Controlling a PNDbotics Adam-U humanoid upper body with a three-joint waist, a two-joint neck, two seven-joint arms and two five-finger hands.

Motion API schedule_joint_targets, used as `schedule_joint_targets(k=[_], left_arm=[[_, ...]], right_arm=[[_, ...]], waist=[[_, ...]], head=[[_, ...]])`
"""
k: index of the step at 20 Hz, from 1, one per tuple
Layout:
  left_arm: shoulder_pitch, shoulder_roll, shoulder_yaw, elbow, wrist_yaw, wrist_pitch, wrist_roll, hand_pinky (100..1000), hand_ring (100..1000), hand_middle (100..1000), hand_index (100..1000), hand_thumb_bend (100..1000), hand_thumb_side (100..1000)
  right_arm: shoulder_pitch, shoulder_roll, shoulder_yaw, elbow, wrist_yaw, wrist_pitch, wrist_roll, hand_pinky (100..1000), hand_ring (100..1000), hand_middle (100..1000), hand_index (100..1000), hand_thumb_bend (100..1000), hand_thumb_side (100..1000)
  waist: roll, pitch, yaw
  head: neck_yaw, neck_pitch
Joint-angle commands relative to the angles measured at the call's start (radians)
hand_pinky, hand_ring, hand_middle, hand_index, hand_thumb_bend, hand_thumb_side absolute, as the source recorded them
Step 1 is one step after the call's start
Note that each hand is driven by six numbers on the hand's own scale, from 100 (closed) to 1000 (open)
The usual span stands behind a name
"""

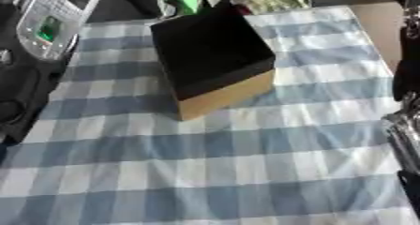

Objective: Pick up objects on the table and place them in the box.

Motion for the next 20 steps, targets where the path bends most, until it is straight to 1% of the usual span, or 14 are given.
schedule_joint_targets(k=[1,4,6,7,8,12,13,14,15,16,17,18,19,20], left_arm=[[-0.025,-0.011,-0.014,0.010,0.020,0.002,0.037,842,715,577,727,100,100],[-0.018,-0.030,-0.027,0.044,0.015,-0.004,0.061,846,723,588,735,100,100],[-0.014,-0.036,-0.037,0.068,0.009,-0.013,0.068,850,729,596,737,152,100],[-0.011,-0.038,-0.042,0.079,0.001,-0.019,0.069,853,734,602,740,209,100],[-0.009,-0.040,-0.045,0.089,-0.006,-0.024,0.070,853,734,602,740,178,100],[-0.007,-0.045,-0.045,0.105,-0.017,-0.038,0.073,853,734,602,740,178,100],[-0.002,-0.048,-0.050,0.113,-0.018,-0.043,0.069,882,782,681,799,355,100],[0.001,-0.050,-0.055,0.120,-0.022,-0.053,0.063,896,811,726,830,489,100],[0.003,-0.052,-0.059,0.126,-0.030,-0.064,0.057,902,820,740,843,550,100],[0.004,-0.053,-0.061,0.131,-0.039,-0.077,0.051,912,835,760,864,636,100],[0.005,-0.052,-0.062,0.135,-0.050,-0.089,0.046,931,859,801,908,791,125],[0.005,-0.051,-0.062,0.138,-0.064,-0.100,0.044,943,876,824,930,880,190],[0.005,-0.050,-0.061,0.142,-0.079,-0.107,0.045,946,880,830,935,901,213],[0.005,-0.049,-0.060,0.145,-0.094,-0.111,0.047,950,887,835,937,940,246]], right_arm=[[-0.017,-0.010,-0.004,-0.015,0.000,-0.003,0.005,855,730,612,785,100,618],[-0.023,-0.014,-0.004,-0.015,0.000,-0.004,0.005,855,730,612,785,100,617],[-0.026,-0.017,-0.004,-0.015,0.001,-0.005,0.006,855,730,612,785,100,616],[-0.026,-0.018,-0.004,-0.015,0.001,-0.005,0.005,855,730,612,785,100,617],[-0.027,-0.019,-0.004,-0.015,0.001,-0.005,0.005,855,730,612,785,100,617],[-0.028,-0.020,-0.003,-0.015,0.000,-0.006,0.004,855,730,612,785,100,617],[-0.029,-0.020,-0.003,-0.015,0.000,-0.006,0.003,856,731,613,785,100,618],[-0.029,-0.021,-0.002,-0.015,0.000,-0.006,0.003,855,731,612,785,100,618],[-0.030,-0.021,-0.002,-0.015,-0.001,-0.006,0.003,855,731,612,785,100,618],[-0.030,-0.021,-0.002,-0.015,-0.001,-0.006,0.002,855,731,612,785,100,618],[-0.030,-0.021,-0.002,-0.015,-0.001,-0.006,0.002,855,731,612,785,100,619],[-0.030,-0.021,-0.002,-0.015,-0.001,-0.006,0.001,855,731,612,785,100,619],[-0.030,-0.020,-0.001,-0.015,-0.001,-0.007,0.001,855,731,612,785,100,619],[-0.030,-0.020,-0.001,-0.015,-0.001,-0.007,0.001,855,731,612,785,100,619]], waist=[[-0.003,-0.014,-0.003],[-0.002,-0.007,-0.008],[-0.001,-0.002,-0.009],[0.000,0.000,-0.009],[0.000,0.002,-0.008],[0.000,0.004,-0.007],[0.000,0.008,-0.007],[0.000,0.011,-0.007],[0.000,0.013,-0.007],[0.001,0.014,-0.007],[0.001,0.015,-0.007],[0.001,0.015,-0.007],[0.001,0.016,-0.007],[0.001,0.016,-0.008]], head=[[0.004,-0.018],[0.006,-0.021],[0.006,-0.022],[0.006,-0.023],[0.006,-0.023],[0.006,-0.024],[0.007,-0.025],[0.007,-0.025],[0.007,-0.025],[0.008,-0.025],[0.007,-0.026],[0.007,-0.027],[0.007,-0.027],[0.008,-0.027]])
